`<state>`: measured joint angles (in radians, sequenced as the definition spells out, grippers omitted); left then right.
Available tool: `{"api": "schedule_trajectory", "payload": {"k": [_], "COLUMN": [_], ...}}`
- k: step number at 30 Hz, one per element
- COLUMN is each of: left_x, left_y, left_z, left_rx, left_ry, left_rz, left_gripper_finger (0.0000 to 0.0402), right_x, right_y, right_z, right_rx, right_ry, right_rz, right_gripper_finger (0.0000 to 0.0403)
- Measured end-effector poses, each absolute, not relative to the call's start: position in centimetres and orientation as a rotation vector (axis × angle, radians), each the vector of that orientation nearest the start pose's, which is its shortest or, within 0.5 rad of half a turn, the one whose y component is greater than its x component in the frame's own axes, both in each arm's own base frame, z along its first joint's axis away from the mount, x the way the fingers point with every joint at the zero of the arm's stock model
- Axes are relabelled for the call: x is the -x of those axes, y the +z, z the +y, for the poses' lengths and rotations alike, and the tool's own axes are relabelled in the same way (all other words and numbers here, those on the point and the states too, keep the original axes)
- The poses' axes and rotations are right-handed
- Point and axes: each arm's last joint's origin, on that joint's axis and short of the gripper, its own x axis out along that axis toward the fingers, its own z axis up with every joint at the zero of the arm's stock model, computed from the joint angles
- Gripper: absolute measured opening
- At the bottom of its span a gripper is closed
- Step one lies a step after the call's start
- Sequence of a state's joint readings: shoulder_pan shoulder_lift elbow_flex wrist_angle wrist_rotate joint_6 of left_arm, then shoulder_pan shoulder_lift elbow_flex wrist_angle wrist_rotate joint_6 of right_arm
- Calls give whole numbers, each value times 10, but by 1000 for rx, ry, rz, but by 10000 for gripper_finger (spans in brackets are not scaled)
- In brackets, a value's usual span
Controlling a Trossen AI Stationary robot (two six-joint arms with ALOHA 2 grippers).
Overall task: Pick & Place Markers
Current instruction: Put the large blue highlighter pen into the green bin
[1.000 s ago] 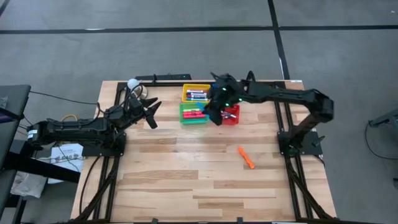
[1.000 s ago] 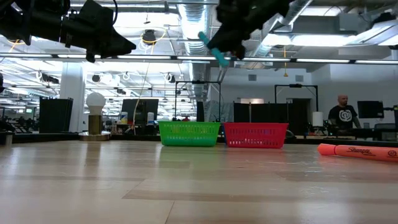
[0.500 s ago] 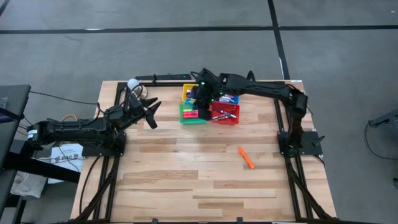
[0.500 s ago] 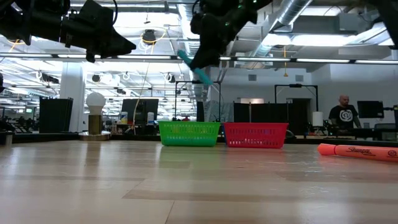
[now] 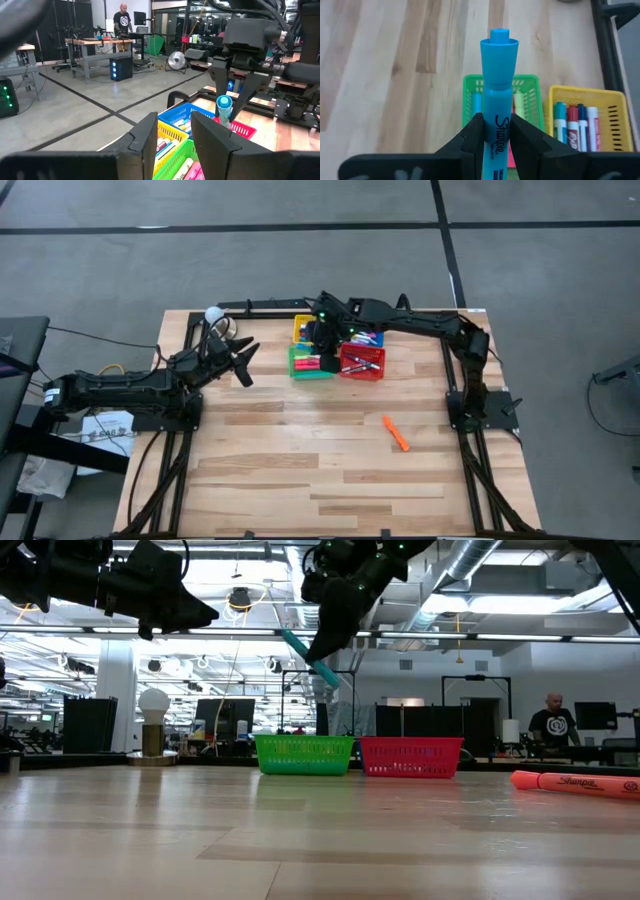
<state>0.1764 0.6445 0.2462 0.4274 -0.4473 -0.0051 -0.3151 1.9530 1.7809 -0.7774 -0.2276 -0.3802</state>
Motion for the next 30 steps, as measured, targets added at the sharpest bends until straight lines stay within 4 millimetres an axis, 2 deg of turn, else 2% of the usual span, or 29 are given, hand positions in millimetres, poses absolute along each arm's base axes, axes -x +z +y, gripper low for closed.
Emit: {"api": "schedule_trajectory", "payload": {"k": [5, 17, 22, 24, 30], "left_x": [-147, -147, -147, -147, -150], "left_y": [225, 225, 225, 225, 224], "left_z": [39, 39, 39, 39, 38], "left_rx": [9, 9, 9, 10, 10], "left_ry": [624, 624, 624, 624, 602], "left_rz": [-31, -31, -32, -32, -22], "left_gripper_finger": [117, 117, 117, 117, 117], "right_x": [-408, -407, -415, -424, -437], "right_y": [280, 254, 230, 225, 197], "right_z": [-122, -125, -128, -131, -136], "right_rx": [202, 195, 161, 161, 128], "right_ry": [78, 65, 66, 53, 73], "right_rz": [935, 934, 982, 949, 1032], "right_gripper_finger": [67, 67, 67, 67, 67]}}
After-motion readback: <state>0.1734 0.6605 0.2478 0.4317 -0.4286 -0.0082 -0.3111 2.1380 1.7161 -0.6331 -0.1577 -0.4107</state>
